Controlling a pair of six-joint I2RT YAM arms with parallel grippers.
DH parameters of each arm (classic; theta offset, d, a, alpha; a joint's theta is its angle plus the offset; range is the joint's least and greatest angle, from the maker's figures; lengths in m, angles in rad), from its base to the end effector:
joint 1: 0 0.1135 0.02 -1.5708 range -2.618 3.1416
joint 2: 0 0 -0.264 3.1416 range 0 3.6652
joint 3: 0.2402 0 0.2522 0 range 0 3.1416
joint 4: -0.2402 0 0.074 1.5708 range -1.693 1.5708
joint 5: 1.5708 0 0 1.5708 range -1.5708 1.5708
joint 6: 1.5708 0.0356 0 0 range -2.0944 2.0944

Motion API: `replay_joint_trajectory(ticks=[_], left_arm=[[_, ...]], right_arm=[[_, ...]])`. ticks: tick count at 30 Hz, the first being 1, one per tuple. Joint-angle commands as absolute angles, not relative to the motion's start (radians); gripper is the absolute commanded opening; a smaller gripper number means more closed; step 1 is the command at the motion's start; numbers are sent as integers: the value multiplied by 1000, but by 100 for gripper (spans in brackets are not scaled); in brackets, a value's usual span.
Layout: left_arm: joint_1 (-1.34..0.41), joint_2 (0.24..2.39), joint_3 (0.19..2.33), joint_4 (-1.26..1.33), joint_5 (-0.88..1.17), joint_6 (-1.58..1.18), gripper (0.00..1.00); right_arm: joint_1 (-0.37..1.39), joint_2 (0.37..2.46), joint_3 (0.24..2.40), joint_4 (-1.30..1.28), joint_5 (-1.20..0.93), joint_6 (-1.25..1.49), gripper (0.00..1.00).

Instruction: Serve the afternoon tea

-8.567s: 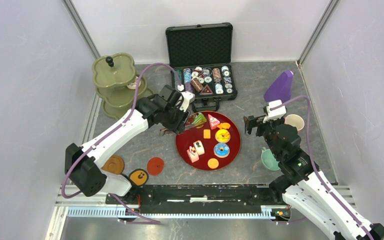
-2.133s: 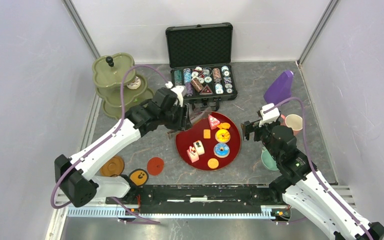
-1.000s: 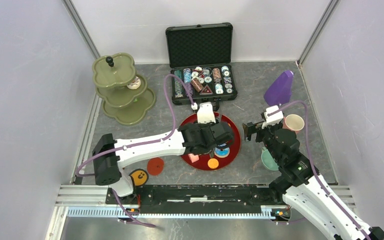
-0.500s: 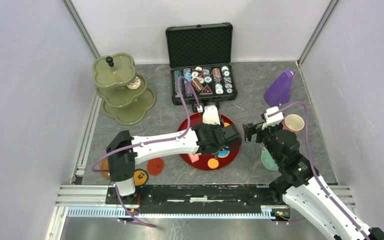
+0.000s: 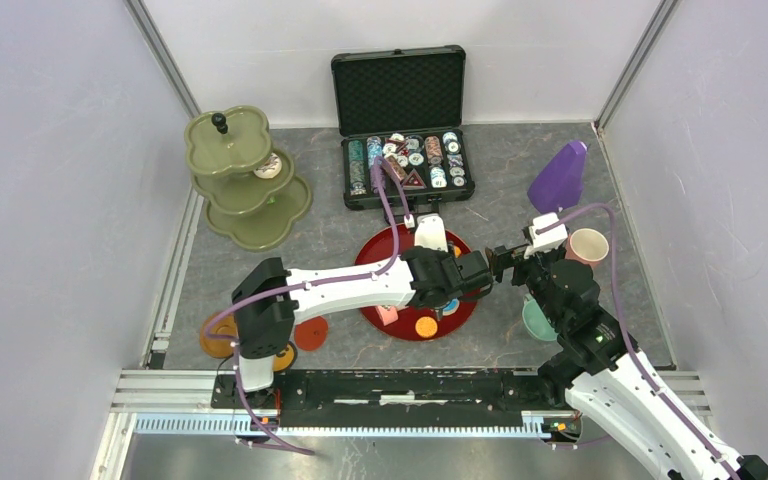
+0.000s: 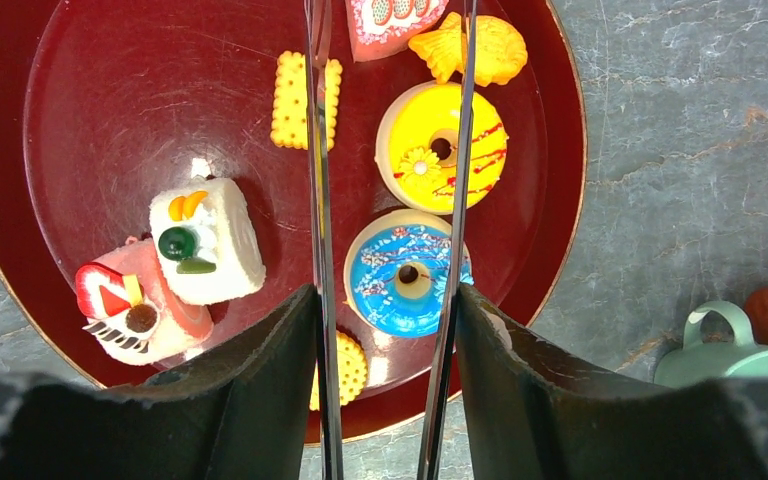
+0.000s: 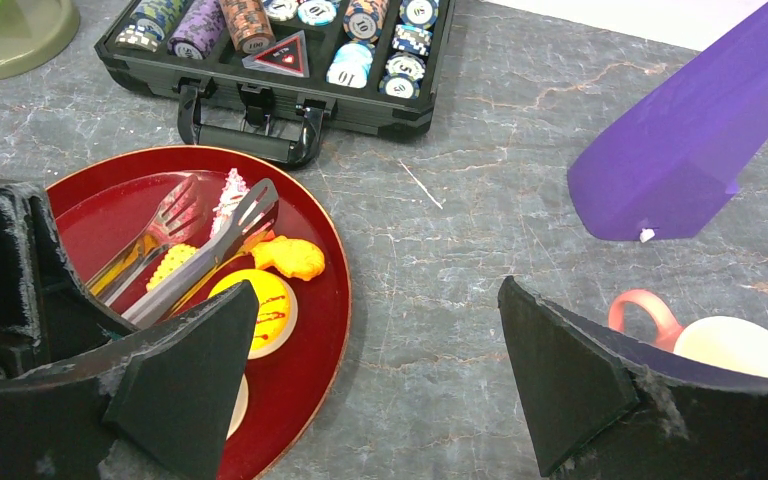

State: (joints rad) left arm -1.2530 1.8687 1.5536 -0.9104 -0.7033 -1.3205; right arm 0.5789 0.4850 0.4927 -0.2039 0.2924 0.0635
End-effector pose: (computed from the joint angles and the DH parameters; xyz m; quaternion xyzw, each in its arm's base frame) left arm 0.1416 -0.3568 0.2518 -0.0903 0.9223 -0.0597 0.3709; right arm 0.1203 0.0663 0.2774 -0.1055 0.7630 0.0913 0.6311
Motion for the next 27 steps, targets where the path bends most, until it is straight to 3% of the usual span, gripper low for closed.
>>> replay_joint_trajectory(ticks=[1, 16, 27], left_arm=[[-1248, 1886, 1601, -907, -739, -1370, 57], [-1230, 1940, 1629, -908, -723, -1350, 54], [-1230, 1913, 1628, -908, -716, -1331, 38]], right_arm=[[584, 472, 487, -174, 300, 69, 98], [583, 476, 487, -172, 302, 71, 98], [583, 482, 487, -167, 305, 68, 98]])
